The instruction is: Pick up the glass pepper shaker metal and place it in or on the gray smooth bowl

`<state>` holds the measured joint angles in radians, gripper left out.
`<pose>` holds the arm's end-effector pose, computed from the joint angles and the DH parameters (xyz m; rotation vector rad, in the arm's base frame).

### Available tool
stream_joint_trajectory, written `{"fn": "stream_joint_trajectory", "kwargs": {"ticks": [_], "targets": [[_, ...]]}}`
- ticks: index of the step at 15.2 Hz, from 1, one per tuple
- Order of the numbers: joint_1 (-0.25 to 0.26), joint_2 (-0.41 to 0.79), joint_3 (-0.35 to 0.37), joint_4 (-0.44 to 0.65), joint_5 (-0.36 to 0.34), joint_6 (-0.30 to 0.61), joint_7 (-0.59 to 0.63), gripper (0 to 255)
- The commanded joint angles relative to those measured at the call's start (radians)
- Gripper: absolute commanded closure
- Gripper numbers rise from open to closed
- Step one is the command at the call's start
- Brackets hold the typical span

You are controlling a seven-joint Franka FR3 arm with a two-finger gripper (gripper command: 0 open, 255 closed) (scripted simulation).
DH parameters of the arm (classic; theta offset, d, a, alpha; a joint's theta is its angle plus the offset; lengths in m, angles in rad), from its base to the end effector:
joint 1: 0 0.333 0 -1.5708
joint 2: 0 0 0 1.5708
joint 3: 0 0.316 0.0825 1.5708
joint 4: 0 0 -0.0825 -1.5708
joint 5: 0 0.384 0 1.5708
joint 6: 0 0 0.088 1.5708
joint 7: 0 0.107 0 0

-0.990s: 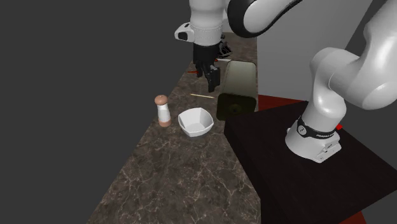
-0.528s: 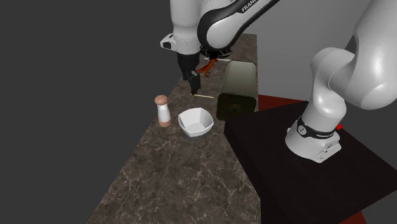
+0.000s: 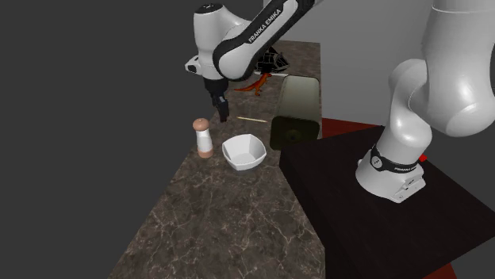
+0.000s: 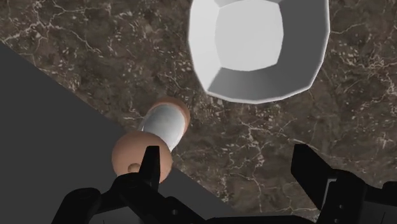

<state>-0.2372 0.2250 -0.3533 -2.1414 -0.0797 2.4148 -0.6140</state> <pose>0.4766 -0.3163 0.3113 2.9956 0.1380 -0.0377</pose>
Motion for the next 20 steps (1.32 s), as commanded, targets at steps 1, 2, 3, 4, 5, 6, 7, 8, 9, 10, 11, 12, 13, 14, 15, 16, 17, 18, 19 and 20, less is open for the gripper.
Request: {"fn": "stream_joint_trajectory", "kwargs": {"ticks": [1, 2, 3, 4, 5, 6, 7, 8, 9, 10, 11, 12, 13, 14, 15, 16, 17, 18, 19, 20], "targets": [[-0.024, 0.079, 0.006, 0.063, 0.041, 0.021, -0.034, 0], [-0.038, 0.118, 0.01, 0.096, 0.06, 0.027, -0.051, 0], [-0.054, 0.156, 0.016, 0.131, 0.077, 0.033, -0.066, 0], [-0.069, 0.193, 0.021, 0.168, 0.094, 0.036, -0.081, 0], [-0.085, 0.231, 0.028, 0.205, 0.11, 0.039, -0.094, 0], [-0.101, 0.269, 0.035, 0.245, 0.124, 0.04, -0.107, 0], [-0.118, 0.307, 0.042, 0.286, 0.138, 0.039, -0.118, 0], [-0.127, 0.329, 0.046, 0.31, 0.145, 0.038, -0.124, 0], [-0.13, 0.339, 0.048, 0.311, 0.148, 0.047, -0.125, 0], [-0.133, 0.349, 0.051, 0.313, 0.15, 0.055, -0.127, 0], [-0.136, 0.36, 0.053, 0.315, 0.153, 0.064, -0.129, 0], [-0.139, 0.37, 0.055, 0.318, 0.156, 0.072, -0.131, 0], [-0.143, 0.381, 0.058, 0.32, 0.159, 0.08, -0.133, 0], [-0.146, 0.392, 0.06, 0.323, 0.162, 0.088, -0.134, 0], [-0.149, 0.403, 0.063, 0.326, 0.165, 0.096, -0.136, 0], [-0.151, 0.409, 0.064, 0.327, 0.166, 0.101, -0.137, 0], [-0.151, 0.409, 0.064, 0.328, 0.166, 0.101, -0.137, 0], [-0.151, 0.409, 0.064, 0.328, 0.166, 0.101, -0.137, 0], [-0.151, 0.409, 0.064, 0.328, 0.166, 0.101, -0.137, 0], [-0.151, 0.409, 0.064, 0.328, 0.166, 0.101, -0.137, 0]]}}
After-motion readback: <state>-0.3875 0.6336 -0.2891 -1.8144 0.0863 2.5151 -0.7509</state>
